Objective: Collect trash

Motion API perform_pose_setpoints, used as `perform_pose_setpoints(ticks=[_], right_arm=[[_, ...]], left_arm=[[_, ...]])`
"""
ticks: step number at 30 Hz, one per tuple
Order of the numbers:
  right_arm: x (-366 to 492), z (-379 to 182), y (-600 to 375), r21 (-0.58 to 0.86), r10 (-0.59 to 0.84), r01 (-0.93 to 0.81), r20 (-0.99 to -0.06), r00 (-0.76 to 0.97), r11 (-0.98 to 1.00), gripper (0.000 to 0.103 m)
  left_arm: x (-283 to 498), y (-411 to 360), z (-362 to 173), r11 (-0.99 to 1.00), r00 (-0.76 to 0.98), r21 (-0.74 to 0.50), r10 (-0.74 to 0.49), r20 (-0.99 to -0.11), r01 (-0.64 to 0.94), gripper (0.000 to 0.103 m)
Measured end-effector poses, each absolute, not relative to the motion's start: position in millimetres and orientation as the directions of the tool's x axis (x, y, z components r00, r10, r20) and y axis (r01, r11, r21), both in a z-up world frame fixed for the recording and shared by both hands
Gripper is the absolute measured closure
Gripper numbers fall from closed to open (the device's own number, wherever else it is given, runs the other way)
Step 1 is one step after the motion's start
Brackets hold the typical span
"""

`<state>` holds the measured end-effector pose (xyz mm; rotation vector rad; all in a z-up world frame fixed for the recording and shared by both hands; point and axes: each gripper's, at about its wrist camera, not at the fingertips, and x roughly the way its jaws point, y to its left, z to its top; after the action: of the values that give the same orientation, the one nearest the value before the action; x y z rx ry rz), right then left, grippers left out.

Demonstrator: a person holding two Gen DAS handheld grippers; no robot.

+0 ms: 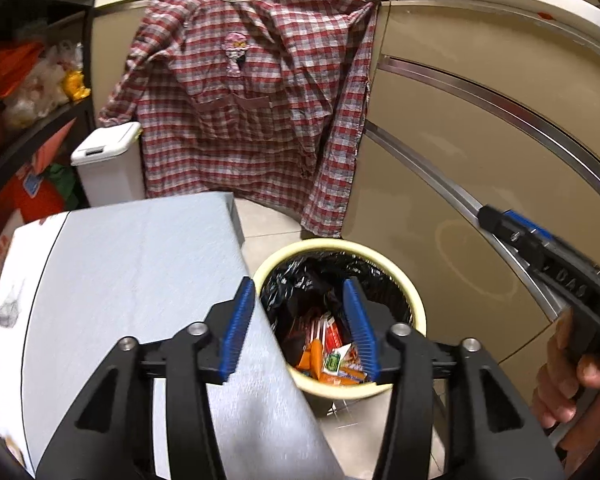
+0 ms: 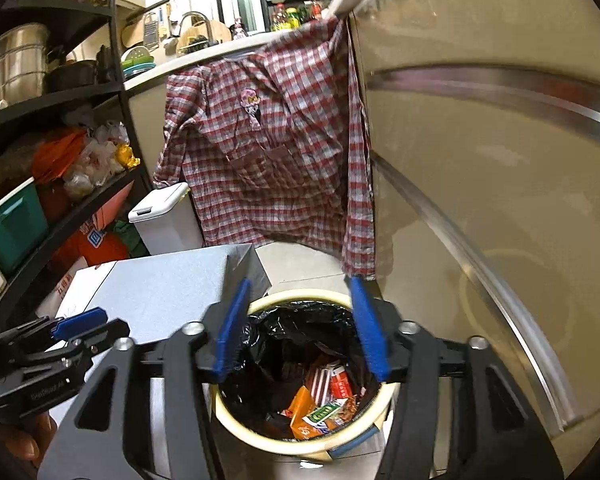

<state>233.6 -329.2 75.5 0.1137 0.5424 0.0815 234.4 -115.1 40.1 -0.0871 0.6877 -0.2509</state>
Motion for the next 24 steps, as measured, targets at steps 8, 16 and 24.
perform_pose_setpoints(ticks=[8, 16, 24], right_arm=[[172.1, 80.9, -334.6, 0.122, 0.068, -0.007, -0.504, 0.861, 0.992, 0.011], [124.0, 73.5, -326.7, 0.032, 0.007, 0.011, -0.501, 0.865, 0.999, 0.005], [106.2, 52.8, -320.7, 0.017, 0.001, 0.009, -0.51, 0.86, 1.0, 0.005]], left_arm=[[181.0, -104.2, 39.0, 0.983, 0.771, -0.129, -0.181, -0.611, 0.13, 0.033], [135.0, -102.3, 42.8, 0.99, 0.804, -0.107, -0.134, -0.579, 0.088, 0.016], [111.9, -96.9, 26.8, 0.992, 0.816, -0.123, -0.094, -0.57, 0.028, 0.012]])
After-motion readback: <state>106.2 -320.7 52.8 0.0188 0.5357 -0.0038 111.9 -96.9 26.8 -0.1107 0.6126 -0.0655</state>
